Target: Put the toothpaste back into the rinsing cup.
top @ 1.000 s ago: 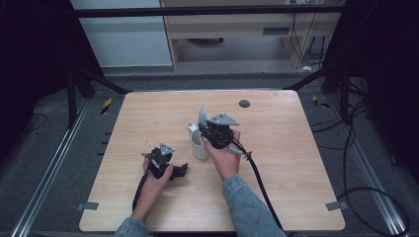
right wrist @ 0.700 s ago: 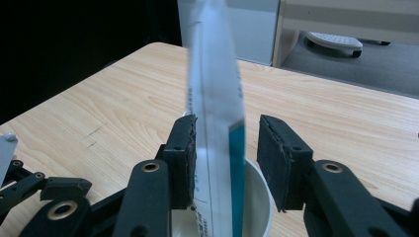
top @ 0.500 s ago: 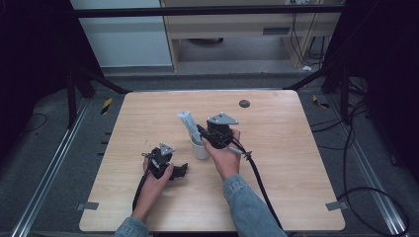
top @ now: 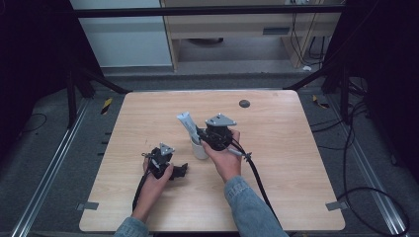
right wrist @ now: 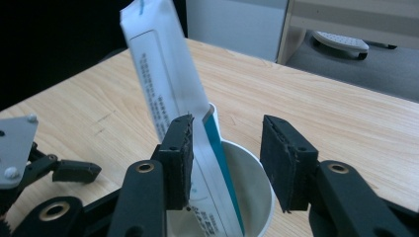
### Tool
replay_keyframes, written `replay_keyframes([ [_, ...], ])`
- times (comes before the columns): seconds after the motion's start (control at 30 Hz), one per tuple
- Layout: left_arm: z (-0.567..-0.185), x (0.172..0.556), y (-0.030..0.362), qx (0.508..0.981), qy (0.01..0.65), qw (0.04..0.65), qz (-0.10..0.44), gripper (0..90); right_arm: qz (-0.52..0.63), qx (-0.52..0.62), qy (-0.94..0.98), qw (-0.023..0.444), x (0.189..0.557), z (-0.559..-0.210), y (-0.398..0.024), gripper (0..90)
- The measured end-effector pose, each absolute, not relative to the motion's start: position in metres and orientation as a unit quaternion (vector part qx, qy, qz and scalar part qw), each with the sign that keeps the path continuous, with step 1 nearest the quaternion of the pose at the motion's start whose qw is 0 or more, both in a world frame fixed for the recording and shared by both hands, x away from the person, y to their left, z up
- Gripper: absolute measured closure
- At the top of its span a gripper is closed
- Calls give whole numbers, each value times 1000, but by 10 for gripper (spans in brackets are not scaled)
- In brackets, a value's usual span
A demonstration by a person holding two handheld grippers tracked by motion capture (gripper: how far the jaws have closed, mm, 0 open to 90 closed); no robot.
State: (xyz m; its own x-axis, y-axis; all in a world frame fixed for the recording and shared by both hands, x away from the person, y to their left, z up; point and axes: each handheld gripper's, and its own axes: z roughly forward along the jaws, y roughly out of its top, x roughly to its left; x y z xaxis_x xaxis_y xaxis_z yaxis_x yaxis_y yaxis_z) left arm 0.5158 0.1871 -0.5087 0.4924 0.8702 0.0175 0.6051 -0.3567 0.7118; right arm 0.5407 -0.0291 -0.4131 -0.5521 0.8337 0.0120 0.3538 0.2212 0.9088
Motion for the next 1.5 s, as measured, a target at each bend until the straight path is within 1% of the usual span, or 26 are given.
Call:
replay_keyframes([
  [0.07,-509,516,187,799,462,329,201,0,474,400,744,249,540,-412,-30,539],
  [0.17,-509,516,187,799,462,329,201,0,468,398,749,250,540,-408,-33,485],
  [0.2,-509,516,187,799,462,329,201,0,468,398,749,250,540,-408,-33,485],
  [0.23,-509,516,187,799,462,329,202,0,466,397,751,248,540,-407,-33,458],
  [0.33,-509,516,187,798,462,330,201,0,452,389,761,255,539,-405,-35,293],
  [0.37,-509,516,187,798,462,330,201,0,448,391,764,252,539,-405,-35,261],
  [0.47,-509,516,187,798,462,330,201,0,434,383,776,253,539,-403,-38,189],
  [0.6,-509,516,187,799,462,329,202,0,417,373,787,259,538,-401,-39,137],
  [0.77,-509,516,187,798,462,330,202,0,418,371,791,249,538,-395,-44,118],
  [1.07,-509,516,187,798,462,330,202,0,409,365,800,244,538,-382,-60,93],
  [1.27,-509,516,187,798,462,330,202,0,399,362,806,245,537,-376,-83,83],
  [1.5,-509,516,187,799,461,329,202,0,387,374,805,252,534,-376,-106,79],
])
